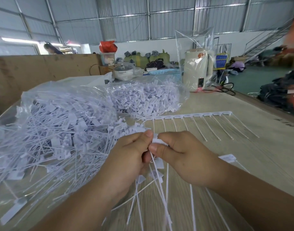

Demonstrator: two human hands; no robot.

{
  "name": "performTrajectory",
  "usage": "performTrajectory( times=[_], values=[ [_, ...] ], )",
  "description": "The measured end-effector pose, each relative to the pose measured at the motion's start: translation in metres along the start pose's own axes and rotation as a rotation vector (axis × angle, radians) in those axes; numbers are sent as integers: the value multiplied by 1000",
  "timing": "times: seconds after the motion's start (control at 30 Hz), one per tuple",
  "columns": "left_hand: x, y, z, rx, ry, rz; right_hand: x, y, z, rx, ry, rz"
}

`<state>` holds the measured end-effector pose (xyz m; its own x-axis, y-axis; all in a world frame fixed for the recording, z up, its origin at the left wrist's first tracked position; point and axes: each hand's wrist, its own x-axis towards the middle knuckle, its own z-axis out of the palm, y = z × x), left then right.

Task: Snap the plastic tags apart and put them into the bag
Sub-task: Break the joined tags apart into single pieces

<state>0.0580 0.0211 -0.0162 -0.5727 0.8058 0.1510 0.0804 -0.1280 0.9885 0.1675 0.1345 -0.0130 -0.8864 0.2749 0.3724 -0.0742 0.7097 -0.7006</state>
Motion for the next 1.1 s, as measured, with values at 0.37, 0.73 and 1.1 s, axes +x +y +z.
performTrajectory(
  times=[0.37,0.73,1.1],
  values=[
    [2,4,-2,-90,-57,-27,1,1,2,77,73,-75],
    [3,6,-8,-132,-102,-107,1,7,1,240,11,-32],
    [4,9,-20,79,-255,-96,-3,11,2,3,-19,-87]
  ],
)
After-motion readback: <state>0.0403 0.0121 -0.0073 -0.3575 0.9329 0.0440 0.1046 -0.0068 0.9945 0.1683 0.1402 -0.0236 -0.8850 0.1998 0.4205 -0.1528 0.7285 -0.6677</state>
